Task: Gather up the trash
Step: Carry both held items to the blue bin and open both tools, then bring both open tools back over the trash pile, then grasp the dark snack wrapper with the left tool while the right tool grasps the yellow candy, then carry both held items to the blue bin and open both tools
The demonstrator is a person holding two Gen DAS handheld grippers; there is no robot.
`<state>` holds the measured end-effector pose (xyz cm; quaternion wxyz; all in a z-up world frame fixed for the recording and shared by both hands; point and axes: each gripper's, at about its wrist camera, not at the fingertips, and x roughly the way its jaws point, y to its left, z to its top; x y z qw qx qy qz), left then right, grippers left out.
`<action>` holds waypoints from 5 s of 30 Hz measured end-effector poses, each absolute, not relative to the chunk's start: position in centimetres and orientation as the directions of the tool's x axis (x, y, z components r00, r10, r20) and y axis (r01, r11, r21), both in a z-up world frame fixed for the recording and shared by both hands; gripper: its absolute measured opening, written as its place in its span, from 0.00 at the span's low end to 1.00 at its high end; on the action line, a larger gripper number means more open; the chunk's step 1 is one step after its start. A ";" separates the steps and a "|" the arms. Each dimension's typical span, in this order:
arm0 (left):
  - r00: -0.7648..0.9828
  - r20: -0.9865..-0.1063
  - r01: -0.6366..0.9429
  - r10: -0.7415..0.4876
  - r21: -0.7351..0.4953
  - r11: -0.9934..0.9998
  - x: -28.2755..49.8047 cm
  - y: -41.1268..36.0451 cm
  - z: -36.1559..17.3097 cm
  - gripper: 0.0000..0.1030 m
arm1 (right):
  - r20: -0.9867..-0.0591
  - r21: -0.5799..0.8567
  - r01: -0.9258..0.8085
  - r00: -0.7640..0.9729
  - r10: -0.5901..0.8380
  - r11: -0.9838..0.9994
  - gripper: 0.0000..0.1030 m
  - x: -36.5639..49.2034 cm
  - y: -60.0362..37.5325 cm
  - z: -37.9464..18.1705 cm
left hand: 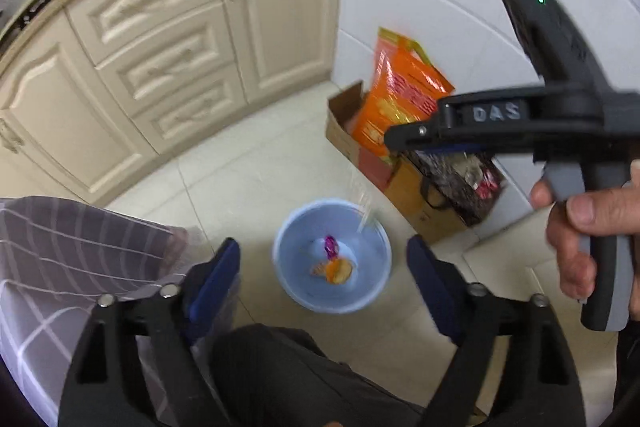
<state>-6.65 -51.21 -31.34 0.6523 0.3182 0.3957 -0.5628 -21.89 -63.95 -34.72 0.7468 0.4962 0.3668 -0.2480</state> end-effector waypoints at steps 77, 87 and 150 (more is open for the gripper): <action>0.582 -0.785 0.271 -0.213 -0.061 0.961 12.1 -5.3 -23.0 0.63 | -0.759 0.256 0.090 0.635 0.142 0.962 0.94 12.8 -32.3 -19.1; 0.565 -0.804 0.290 -0.186 -0.018 0.957 13.0 -6.2 -23.3 0.26 | -0.784 0.175 0.046 0.611 0.111 0.984 0.48 19.6 -31.9 -21.9; 0.030 -0.855 0.889 -0.518 -0.214 0.405 -4.1 -48.1 -27.4 0.20 | -0.778 0.446 0.694 0.613 -0.137 0.565 0.23 -21.0 -60.4 -26.4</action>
